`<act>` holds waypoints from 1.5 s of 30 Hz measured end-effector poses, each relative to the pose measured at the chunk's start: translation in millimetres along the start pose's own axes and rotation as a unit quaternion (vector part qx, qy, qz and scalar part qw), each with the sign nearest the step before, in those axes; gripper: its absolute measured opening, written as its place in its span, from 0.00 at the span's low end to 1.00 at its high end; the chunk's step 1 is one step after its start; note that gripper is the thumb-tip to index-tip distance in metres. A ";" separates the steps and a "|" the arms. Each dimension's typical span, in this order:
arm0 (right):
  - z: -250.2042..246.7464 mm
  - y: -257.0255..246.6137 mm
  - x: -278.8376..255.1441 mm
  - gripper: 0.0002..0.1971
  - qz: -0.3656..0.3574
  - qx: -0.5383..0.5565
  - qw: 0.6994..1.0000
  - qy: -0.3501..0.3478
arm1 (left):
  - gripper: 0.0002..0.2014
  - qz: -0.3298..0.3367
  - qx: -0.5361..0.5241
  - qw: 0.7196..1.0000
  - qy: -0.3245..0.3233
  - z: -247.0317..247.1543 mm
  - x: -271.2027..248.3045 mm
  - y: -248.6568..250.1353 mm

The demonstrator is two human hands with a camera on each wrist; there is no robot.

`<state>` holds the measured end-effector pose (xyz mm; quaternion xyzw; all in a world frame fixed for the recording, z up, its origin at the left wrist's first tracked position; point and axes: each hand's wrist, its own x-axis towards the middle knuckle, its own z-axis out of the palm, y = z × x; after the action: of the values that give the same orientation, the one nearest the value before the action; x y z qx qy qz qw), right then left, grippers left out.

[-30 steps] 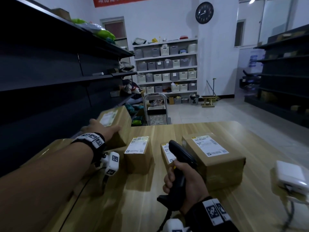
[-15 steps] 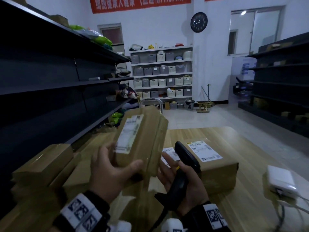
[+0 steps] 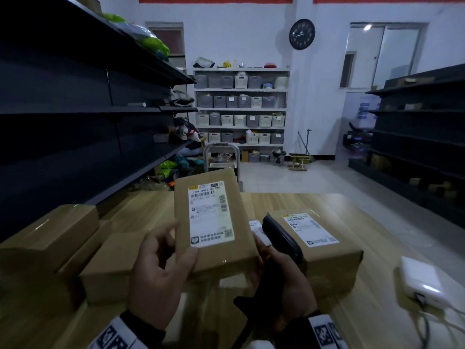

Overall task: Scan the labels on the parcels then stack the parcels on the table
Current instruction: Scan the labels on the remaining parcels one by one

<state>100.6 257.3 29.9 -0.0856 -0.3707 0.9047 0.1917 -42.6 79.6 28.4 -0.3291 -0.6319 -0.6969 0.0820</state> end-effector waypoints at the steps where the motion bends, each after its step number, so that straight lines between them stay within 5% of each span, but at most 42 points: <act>1: 1.6 -1.2 -0.8 0.29 0.015 -0.008 1.000 0.003 | 0.37 -0.036 -0.035 0.998 -0.025 -2.9 1.9 -1.4; 2: 1.2 -1.4 -0.5 0.31 0.024 -0.006 1.000 0.006 | 0.44 -0.060 -0.058 0.996 -0.044 -5.4 4.2 -2.5; 9: 21.9 -10.1 -9.9 0.22 0.034 0.052 0.998 0.012 | 0.49 -0.114 -0.168 0.977 -0.063 -14.9 14.5 -17.6; 13: 25.5 -11.3 -14.8 0.23 0.037 0.047 0.998 0.030 | 0.48 -0.166 -0.242 0.954 -0.060 -14.4 14.3 -23.5; 17: 21.9 -11.3 -13.0 0.23 0.045 0.011 0.998 0.043 | 0.35 -0.194 -0.280 0.938 -0.062 -12.6 14.6 -15.5; 19: 20.1 -11.4 -13.3 0.22 0.034 -0.016 0.999 0.022 | 0.44 -0.197 -0.274 0.936 -0.095 -13.2 12.0 -10.1; 21: 15.5 -10.4 -13.9 0.33 0.012 -0.057 0.998 0.006 | 0.63 -0.191 -0.265 0.938 -0.116 -13.0 10.2 -9.8; 22: 12.1 -8.5 -12.9 0.38 0.003 -0.068 0.998 0.003 | 0.65 -0.193 -0.263 0.939 -0.110 -12.2 10.2 -10.4; 25: 6.9 -3.2 -8.5 0.54 -0.023 -0.094 0.995 0.025 | 0.53 -0.184 -0.247 0.948 -0.085 -11.6 12.4 -18.5; 28: -0.2 1.3 -4.3 0.58 -0.068 -0.121 0.988 0.060 | 0.48 -0.183 -0.224 0.955 -0.069 -15.4 15.0 -28.1; 33: 13.2 -4.5 -11.9 0.24 -0.065 -0.031 0.997 0.040 | 0.58 -0.164 -0.202 0.963 -0.073 -14.7 15.0 -36.9; 38: 17.3 2.0 -12.1 0.28 -0.097 -0.028 0.995 -0.020 | 0.60 -0.155 -0.188 0.966 -0.085 -6.0 16.4 -44.1; 45: 22.4 5.7 -15.2 0.27 -0.042 -0.070 0.995 -0.049 | 0.60 -0.154 -0.182 0.968 -0.079 -6.1 19.8 -54.4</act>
<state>106.2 233.1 42.0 -0.0389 -0.4451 0.8710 0.2044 -88.8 90.1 -5.4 -0.2907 -0.5423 -0.7762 -0.1378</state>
